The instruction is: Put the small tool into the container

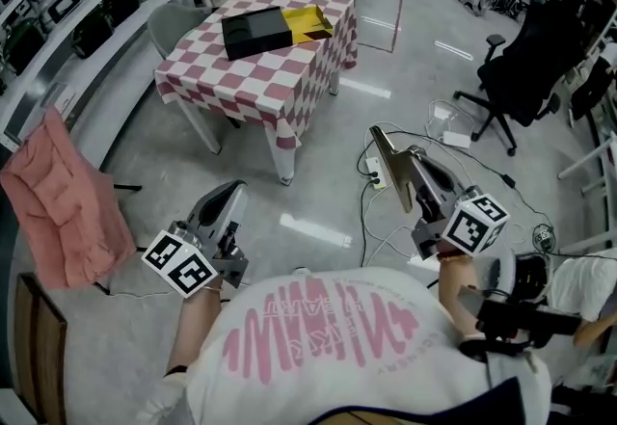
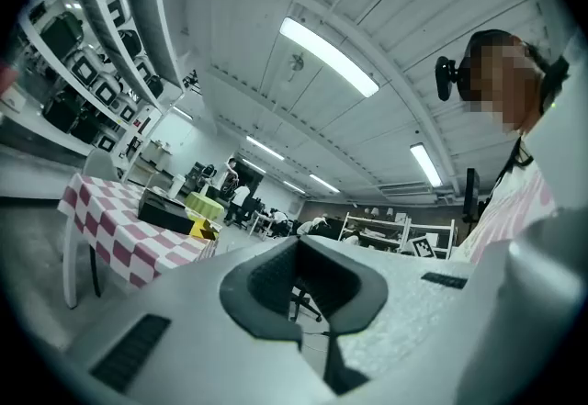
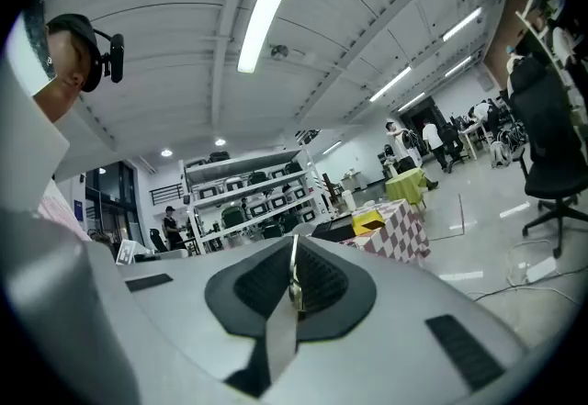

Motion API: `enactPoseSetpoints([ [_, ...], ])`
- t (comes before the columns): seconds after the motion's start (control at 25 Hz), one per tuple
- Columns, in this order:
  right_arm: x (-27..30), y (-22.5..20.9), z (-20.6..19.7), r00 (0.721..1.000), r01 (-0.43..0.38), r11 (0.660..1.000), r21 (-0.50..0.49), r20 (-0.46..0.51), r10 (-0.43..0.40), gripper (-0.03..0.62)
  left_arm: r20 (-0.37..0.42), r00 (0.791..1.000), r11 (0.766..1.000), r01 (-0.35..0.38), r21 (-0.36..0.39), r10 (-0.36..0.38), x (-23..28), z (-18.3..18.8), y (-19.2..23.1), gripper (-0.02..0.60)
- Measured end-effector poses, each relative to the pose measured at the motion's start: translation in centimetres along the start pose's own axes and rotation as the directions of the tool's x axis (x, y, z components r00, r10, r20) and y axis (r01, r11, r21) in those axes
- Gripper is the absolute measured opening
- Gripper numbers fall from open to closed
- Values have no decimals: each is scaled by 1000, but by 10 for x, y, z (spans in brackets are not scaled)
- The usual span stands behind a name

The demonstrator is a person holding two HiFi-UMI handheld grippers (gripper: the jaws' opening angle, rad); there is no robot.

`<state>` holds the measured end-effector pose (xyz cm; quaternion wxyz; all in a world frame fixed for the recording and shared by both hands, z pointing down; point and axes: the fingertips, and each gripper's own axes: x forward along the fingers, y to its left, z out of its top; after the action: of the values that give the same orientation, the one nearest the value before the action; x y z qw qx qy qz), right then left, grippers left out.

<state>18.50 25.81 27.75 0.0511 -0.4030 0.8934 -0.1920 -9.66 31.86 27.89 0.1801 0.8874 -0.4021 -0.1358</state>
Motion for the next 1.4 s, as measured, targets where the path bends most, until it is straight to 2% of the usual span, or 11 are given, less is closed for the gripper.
enactPoseSetpoints([
  [0.12,39,-3,13,1000,-5,1000,-6,22,5,11,4,999,999,35,-9,-35,15,20,30,8],
  [0.4,102,-8,23,999,-7,1000,-16,44,7,11,29,998,999,50,3,-50,39,48,86,8],
  [0.68,129,-14,-3,999,19,1000,-6,-38,-19,11,36,998,998,44,-46,-42,60,43,121,8],
  [1.08,167,-34,-34,992,23,999,33,-128,-18,11,-29,995,987,92,-132,-97,96,10,134,8],
  [1.2,184,-40,-32,991,-11,999,40,-132,17,11,-32,997,989,68,-130,-73,105,10,146,8],
  [1.4,216,-64,-26,990,-49,998,44,-127,55,11,-28,999,996,14,-87,-16,126,14,174,8],
])
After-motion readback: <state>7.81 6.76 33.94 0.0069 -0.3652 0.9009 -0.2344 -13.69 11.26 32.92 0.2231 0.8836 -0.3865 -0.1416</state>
